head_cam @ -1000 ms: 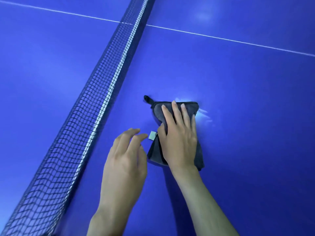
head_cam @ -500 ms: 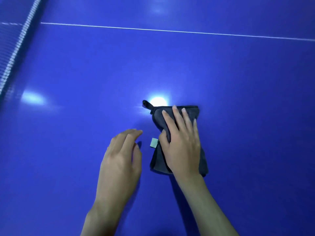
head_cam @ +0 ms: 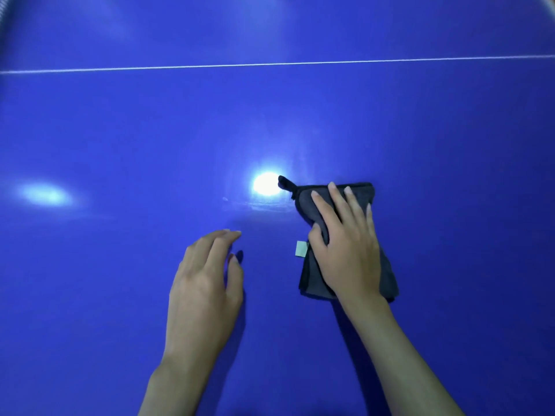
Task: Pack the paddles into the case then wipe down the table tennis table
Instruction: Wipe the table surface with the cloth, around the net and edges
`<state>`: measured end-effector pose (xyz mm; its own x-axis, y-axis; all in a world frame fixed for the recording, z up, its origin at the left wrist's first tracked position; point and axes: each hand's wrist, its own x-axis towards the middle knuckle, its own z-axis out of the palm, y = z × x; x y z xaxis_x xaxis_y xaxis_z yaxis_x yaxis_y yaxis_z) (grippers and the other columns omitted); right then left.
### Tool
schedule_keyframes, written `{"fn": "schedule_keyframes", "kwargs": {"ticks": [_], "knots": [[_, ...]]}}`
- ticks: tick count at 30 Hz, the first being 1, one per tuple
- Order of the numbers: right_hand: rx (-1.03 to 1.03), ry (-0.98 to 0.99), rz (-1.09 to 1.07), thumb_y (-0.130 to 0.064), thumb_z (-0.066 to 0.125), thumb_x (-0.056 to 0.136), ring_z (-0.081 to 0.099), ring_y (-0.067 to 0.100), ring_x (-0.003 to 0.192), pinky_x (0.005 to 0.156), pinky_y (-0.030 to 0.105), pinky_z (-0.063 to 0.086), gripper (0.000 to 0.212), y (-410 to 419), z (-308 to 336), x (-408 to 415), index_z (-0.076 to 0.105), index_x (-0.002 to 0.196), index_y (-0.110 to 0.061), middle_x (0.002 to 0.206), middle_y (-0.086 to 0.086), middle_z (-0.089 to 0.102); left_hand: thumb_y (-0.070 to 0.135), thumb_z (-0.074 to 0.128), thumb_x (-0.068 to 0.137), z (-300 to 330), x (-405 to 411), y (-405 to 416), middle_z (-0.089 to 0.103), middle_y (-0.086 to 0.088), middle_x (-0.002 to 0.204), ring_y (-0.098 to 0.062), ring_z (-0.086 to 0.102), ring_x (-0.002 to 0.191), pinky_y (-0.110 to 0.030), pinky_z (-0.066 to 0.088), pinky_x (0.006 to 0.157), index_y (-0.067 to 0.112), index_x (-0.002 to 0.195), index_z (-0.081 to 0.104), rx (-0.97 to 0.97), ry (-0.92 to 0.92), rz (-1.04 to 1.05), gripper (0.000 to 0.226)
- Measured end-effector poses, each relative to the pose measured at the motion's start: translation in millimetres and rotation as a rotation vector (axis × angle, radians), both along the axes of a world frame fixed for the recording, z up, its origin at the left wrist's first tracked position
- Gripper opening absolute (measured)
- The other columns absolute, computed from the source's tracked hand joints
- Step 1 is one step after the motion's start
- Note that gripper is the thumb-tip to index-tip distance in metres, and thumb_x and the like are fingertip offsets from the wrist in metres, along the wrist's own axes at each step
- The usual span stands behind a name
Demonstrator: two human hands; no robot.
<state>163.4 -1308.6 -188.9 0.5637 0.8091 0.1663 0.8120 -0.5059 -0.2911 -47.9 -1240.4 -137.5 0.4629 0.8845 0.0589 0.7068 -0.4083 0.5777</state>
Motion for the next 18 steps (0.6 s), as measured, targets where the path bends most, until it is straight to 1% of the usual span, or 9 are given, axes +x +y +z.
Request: {"fn": "schedule_keyframes", "kwargs": {"ticks": [2, 4, 6, 9, 12, 14, 18], "knots": [[0.008, -0.004, -0.036, -0.025, 0.055, 0.101, 0.027, 0.024, 0.158, 0.128, 0.055, 0.022, 0.054, 23.4, 1.0, 8.2, 0.049, 0.155, -0.027, 0.168, -0.001, 0.036, 0.007, 0.06, 0.096, 5.8, -7.0, 3.4, 0.062, 0.004, 0.129, -0.017, 0.054, 0.119, -0.02, 0.039, 0.094, 0.016, 0.128, 0.065, 0.014, 0.01, -0.007, 0.033], [0.012, -0.021, -0.068, -0.025, 0.056, 0.101, 0.029, 0.026, 0.157, 0.126, 0.058, 0.023, 0.053, 49.1, 1.7, 10.9, 0.05, 0.154, -0.025, 0.167, 0.002, 0.039, 0.005, 0.062, 0.095, 9.5, -17.5, 9.7, 0.062, 0.003, 0.129, -0.017, 0.054, 0.119, -0.019, 0.038, 0.095, 0.016, 0.126, 0.066, 0.024, 0.009, 0.005, 0.033], [0.006, -0.047, -0.06, -0.026, 0.054, 0.102, 0.031, 0.029, 0.156, 0.124, 0.061, 0.025, 0.052, 74.5, 1.6, 5.0, 0.05, 0.154, -0.023, 0.166, 0.004, 0.04, 0.004, 0.062, 0.095, 9.8, -28.0, 16.9, 0.062, 0.003, 0.129, -0.017, 0.055, 0.12, -0.026, 0.043, 0.097, 0.016, 0.126, 0.067, 0.04, -0.005, 0.046, 0.034], [-0.012, -0.075, 0.03, -0.027, 0.051, 0.104, 0.03, 0.029, 0.156, 0.124, 0.062, 0.026, 0.052, 107.8, 0.1, -19.5, 0.049, 0.155, -0.022, 0.166, 0.004, 0.039, 0.004, 0.058, 0.099, 4.4, -44.4, 25.5, 0.063, 0.003, 0.129, -0.018, 0.055, 0.123, -0.039, 0.051, 0.097, 0.015, 0.126, 0.067, 0.071, -0.042, 0.121, 0.03], [-0.013, -0.095, 0.055, -0.029, 0.046, 0.104, 0.029, 0.029, 0.156, 0.125, 0.061, 0.025, 0.052, 134.9, -0.6, -54.9, 0.047, 0.156, -0.022, 0.167, 0.004, 0.038, 0.005, 0.056, 0.1, -0.1, -67.4, 37.7, 0.062, 0.001, 0.131, -0.022, 0.055, 0.121, -0.047, 0.054, 0.092, 0.015, 0.128, 0.065, 0.071, -0.044, 0.163, 0.031], [-0.01, -0.1, 0.067, -0.031, 0.041, 0.104, 0.03, 0.029, 0.156, 0.125, 0.061, 0.025, 0.054, 152.2, 0.2, -82.8, 0.047, 0.156, -0.022, 0.167, 0.004, 0.038, 0.004, 0.059, 0.098, 1.0, -87.4, 50.3, 0.06, 0.001, 0.132, -0.023, 0.054, 0.121, -0.048, 0.052, 0.092, 0.015, 0.133, 0.061, 0.052, -0.053, 0.199, 0.037], [-0.023, -0.104, 0.128, -0.03, 0.043, 0.105, 0.029, 0.029, 0.157, 0.124, 0.061, 0.025, 0.053, 190.2, 1.1, -146.0, 0.045, 0.157, -0.021, 0.168, 0.005, 0.037, 0.0, 0.059, 0.097, 4.6, -139.4, 84.5, 0.06, -0.005, 0.135, -0.028, 0.049, 0.135, -0.043, 0.042, 0.108, 0.01, 0.136, 0.059, 0.098, -0.025, 0.251, 0.04]]}}
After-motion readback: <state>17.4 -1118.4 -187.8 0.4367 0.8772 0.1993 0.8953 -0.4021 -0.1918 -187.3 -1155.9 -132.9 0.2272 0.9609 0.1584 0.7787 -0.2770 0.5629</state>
